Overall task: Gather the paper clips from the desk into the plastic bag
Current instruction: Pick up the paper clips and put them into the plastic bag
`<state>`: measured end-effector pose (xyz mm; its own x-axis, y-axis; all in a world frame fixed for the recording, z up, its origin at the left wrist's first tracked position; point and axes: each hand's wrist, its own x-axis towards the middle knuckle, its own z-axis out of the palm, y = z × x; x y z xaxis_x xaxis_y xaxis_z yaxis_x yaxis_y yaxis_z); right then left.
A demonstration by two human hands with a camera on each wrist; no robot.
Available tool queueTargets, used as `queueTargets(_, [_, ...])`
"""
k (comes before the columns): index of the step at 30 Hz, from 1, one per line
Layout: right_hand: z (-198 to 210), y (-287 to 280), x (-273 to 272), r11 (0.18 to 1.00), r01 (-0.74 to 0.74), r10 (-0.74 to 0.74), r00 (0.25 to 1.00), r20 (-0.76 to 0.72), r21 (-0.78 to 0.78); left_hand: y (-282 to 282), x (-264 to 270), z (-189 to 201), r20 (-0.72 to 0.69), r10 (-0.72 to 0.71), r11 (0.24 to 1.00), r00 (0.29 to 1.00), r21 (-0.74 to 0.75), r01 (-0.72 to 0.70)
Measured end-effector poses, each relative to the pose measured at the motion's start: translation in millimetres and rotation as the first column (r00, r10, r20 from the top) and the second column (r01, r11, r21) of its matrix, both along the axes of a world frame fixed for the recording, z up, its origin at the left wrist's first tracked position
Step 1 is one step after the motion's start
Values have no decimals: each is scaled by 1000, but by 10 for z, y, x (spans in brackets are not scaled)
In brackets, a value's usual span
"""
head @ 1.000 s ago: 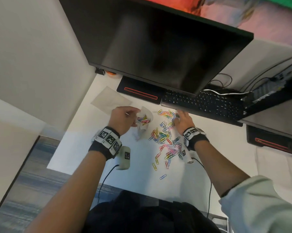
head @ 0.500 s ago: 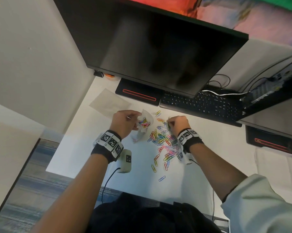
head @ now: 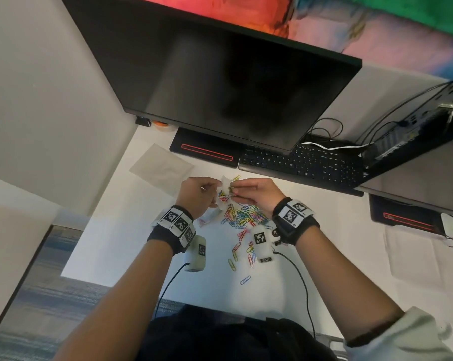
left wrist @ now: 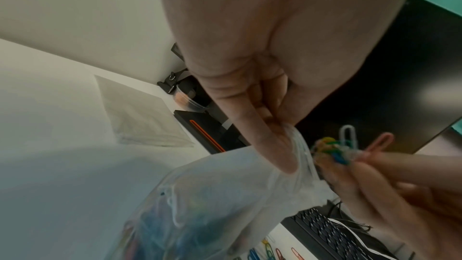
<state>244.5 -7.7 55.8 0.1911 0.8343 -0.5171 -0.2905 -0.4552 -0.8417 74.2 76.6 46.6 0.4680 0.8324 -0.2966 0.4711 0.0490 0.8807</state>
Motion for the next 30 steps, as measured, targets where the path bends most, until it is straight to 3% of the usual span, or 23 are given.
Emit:
queueTargets(2, [-33,61,-103,997,-69,76,973,219,-37,-13,9,-1,2,0,1000,1000,3,0])
queueTargets(5, [-116,167,-222,993,-114,113,737,666,-42,-30,11,-1,3,-10,1000,1000,16,10])
queueTargets(8, [-137,228,-344,980,-197,136,538,832,-33,-41,4,-22,-5,-11,1000,1000,10,11])
queueTargets(11, [-105,229,-405,900,-389,351,388,852,-194,-25,-32,-31,0,12,1000,1000,-11,-12])
queueTargets(12, [-74,226,-393,874,-436,398,385,833,-216,-16,-54,-22,2,19,1000,1000,-12,-19])
queueTargets(13, [-40,222,-365,874,-449,394,429,813,-186,-6,-81,-11,10,28,1000,1000,-11,-28])
queueTargets(14, [-3,204,-323,900,-421,343,519,783,-115,5,-111,2,21,41,999,999,-13,-40])
queueTargets(16, [-1,160,-180,971,-232,137,736,663,56,41,-180,23,44,72,997,996,-13,-71])
queueTargets(17, [-70,154,-70,990,-93,8,786,618,105,65,-217,32,53,85,996,995,-11,-85])
queueTargets(18, [-181,149,53,995,33,-85,756,649,92,89,-254,38,59,96,995,994,-11,-96])
queueTargets(19, [-325,143,174,993,120,-94,673,734,17,110,-286,40,64,107,994,992,-14,-107])
queueTargets(20, [-466,140,253,982,156,-7,592,806,-107,137,-328,36,68,123,992,990,-21,-122])
queueTargets(23, [-833,121,273,929,54,294,497,816,-367,195,-427,9,72,170,985,983,-47,-167])
queueTargets(27, [-1042,285,68,940,-77,332,418,845,-332,224,-544,-5,60,191,981,980,-50,-189])
queueTargets(30, [-1079,460,-34,897,-230,422,198,885,-376,227,-599,8,64,197,980,978,-55,-193])
